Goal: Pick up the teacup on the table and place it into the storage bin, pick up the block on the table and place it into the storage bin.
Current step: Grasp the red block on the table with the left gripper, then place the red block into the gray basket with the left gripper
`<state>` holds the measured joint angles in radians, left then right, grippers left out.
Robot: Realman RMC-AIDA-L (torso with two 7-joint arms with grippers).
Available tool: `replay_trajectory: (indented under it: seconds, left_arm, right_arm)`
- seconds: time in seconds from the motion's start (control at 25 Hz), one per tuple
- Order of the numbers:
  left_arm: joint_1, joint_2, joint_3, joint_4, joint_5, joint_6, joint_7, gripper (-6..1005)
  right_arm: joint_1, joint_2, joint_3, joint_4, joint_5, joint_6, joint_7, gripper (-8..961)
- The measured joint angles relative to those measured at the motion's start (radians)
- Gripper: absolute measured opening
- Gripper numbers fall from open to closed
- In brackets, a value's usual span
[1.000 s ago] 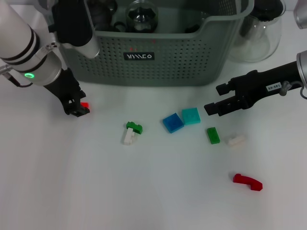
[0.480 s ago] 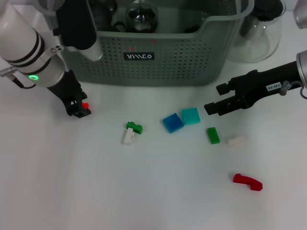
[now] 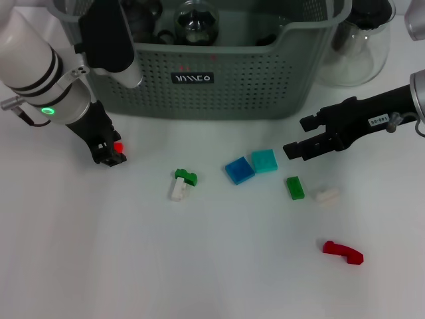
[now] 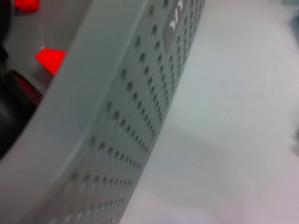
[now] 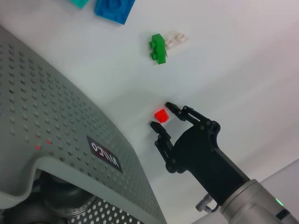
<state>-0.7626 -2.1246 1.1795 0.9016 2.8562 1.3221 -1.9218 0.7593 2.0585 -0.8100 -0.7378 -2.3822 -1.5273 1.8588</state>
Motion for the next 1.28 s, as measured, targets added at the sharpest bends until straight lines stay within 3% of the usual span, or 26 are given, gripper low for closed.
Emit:
replay_trajectory:
  seconds: [0.2, 0.4, 0.6, 0.72, 0.88, 1.0, 1.12, 1.28]
  left_arm:
    - [0.003, -0.001, 0.000, 0.000, 0.000, -0.002, -0.002, 419]
    - [0.002, -0.001, 0.003, 0.000, 0.000, -0.004, -0.008, 302]
    - [0.006, -0.001, 0.020, 0.011, 0.002, 0.001, -0.019, 248]
    - [0.024, -0.008, 0.018, 0.074, 0.001, 0.046, -0.029, 216]
    - [0.079, -0.036, -0.036, 0.274, -0.029, 0.217, -0.070, 184]
    - [0.112, -0.048, -0.105, 0.423, -0.141, 0.398, -0.124, 184]
    - [0.122, -0.043, -0.179, 0.527, -0.371, 0.567, -0.198, 184]
    - [0.048, -0.036, -0.321, 0.570, -0.717, 0.695, -0.298, 184]
  right_arm:
    - [0.000, -0.001, 0.000, 0.000, 0.000, 0.000, 0.000, 908]
    - [0.000, -0.001, 0.003, 0.000, 0.000, 0.000, -0.001, 909]
    - [0.000, -0.003, 0.005, 0.000, -0.001, -0.001, 0.000, 909]
    - [-0.002, -0.005, 0.006, 0.000, -0.002, -0.003, 0.000, 908]
    - [-0.006, -0.010, 0.006, 0.000, -0.001, -0.007, 0.000, 908]
    - [-0.009, -0.012, 0.006, 0.000, 0.001, -0.007, -0.001, 908]
    - [-0.013, -0.012, 0.006, 0.000, 0.001, -0.008, -0.004, 908]
    - [-0.015, -0.012, 0.006, 0.000, 0.001, -0.005, -0.006, 907]
